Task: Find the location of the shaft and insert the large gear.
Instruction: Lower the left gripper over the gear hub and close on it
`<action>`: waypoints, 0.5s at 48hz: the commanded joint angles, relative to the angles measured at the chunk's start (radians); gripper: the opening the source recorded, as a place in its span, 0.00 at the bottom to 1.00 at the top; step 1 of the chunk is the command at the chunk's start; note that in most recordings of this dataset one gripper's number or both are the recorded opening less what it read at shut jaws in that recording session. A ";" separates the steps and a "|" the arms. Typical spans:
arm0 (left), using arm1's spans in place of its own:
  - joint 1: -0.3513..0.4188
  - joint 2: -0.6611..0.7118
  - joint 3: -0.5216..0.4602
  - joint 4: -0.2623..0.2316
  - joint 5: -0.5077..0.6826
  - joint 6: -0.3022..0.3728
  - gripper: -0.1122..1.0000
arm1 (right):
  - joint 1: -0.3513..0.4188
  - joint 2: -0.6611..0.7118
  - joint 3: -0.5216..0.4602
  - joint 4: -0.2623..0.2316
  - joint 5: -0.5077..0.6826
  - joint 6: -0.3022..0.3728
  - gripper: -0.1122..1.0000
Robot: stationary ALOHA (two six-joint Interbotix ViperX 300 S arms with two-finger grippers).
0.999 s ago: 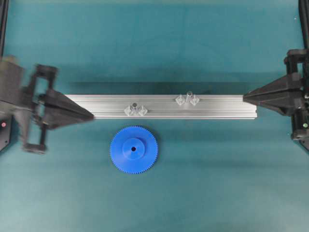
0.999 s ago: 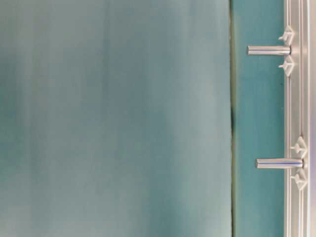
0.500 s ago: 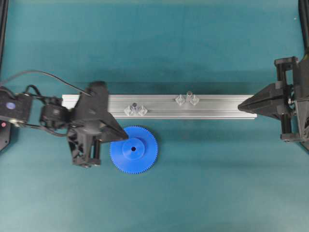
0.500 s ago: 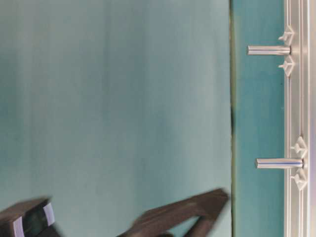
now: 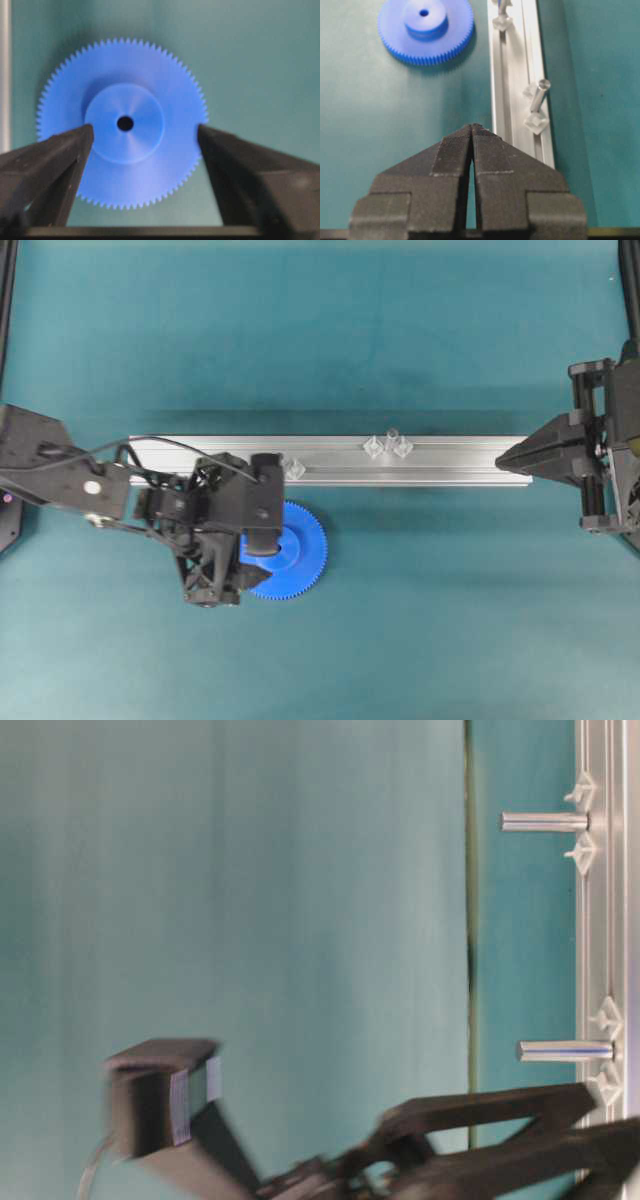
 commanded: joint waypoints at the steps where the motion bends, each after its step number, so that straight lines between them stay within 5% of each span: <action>1: -0.006 0.018 -0.029 0.003 -0.003 -0.002 0.94 | -0.002 0.002 -0.008 0.003 -0.003 0.000 0.15; 24: -0.003 0.094 -0.080 0.003 0.049 0.011 0.94 | -0.002 -0.023 0.005 0.005 0.021 0.002 0.15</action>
